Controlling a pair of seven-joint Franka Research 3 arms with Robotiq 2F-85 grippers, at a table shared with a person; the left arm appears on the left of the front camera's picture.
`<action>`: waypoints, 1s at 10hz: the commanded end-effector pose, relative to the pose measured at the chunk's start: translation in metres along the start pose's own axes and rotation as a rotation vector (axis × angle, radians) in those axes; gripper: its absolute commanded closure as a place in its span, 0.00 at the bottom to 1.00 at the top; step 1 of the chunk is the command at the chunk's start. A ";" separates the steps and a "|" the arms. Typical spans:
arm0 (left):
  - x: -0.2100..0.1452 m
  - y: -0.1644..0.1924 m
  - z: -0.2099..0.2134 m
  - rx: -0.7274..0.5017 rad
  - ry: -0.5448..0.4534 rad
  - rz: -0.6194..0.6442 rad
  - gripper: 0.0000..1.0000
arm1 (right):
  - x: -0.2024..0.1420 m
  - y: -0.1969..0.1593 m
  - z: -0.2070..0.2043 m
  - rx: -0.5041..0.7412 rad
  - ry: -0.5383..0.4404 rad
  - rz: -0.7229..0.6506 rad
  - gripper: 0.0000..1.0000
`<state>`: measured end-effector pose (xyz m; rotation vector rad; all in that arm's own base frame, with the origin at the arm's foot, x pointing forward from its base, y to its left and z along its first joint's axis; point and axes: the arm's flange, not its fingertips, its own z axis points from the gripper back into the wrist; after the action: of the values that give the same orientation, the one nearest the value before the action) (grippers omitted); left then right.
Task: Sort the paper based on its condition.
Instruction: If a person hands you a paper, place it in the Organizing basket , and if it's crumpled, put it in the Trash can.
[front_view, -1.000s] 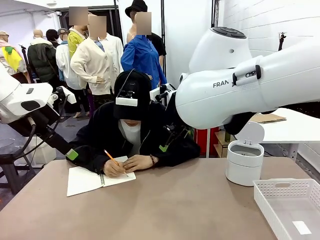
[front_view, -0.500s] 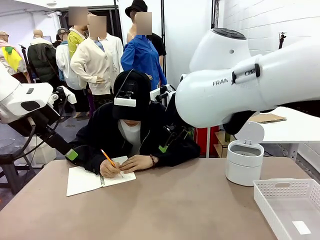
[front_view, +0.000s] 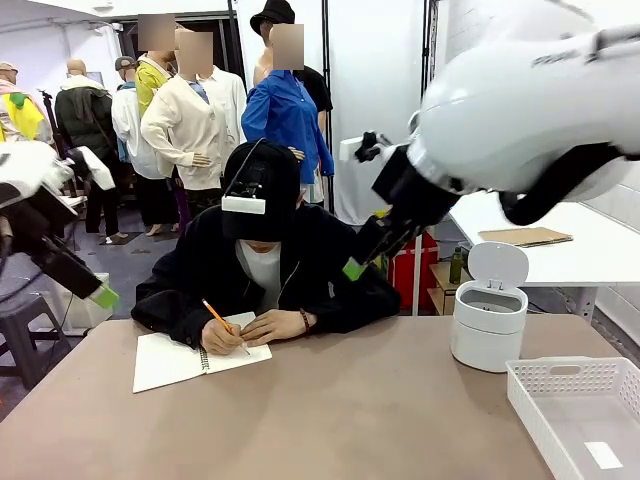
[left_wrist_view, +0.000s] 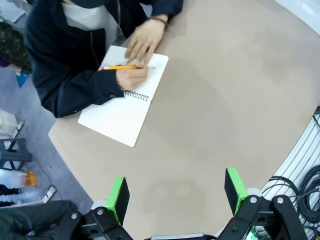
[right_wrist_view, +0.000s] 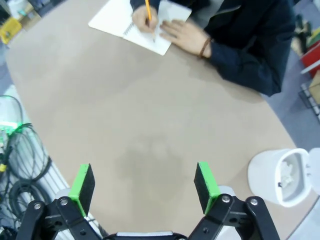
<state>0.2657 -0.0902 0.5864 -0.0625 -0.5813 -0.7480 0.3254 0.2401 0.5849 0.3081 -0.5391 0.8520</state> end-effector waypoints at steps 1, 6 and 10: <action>-0.021 0.007 0.016 0.017 -0.049 0.053 0.00 | -0.010 -0.005 0.017 -0.047 -0.019 0.044 0.00; -0.009 0.029 0.050 0.035 -0.154 0.058 0.00 | 0.014 -0.014 0.083 -0.231 -0.123 0.033 0.00; 0.006 0.033 0.067 0.064 -0.287 0.052 0.00 | 0.017 -0.022 0.106 -0.246 -0.203 0.002 0.00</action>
<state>0.2514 -0.0507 0.6499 -0.0992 -0.8404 -0.6462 0.3160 0.1892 0.6842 0.1660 -0.8099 0.7812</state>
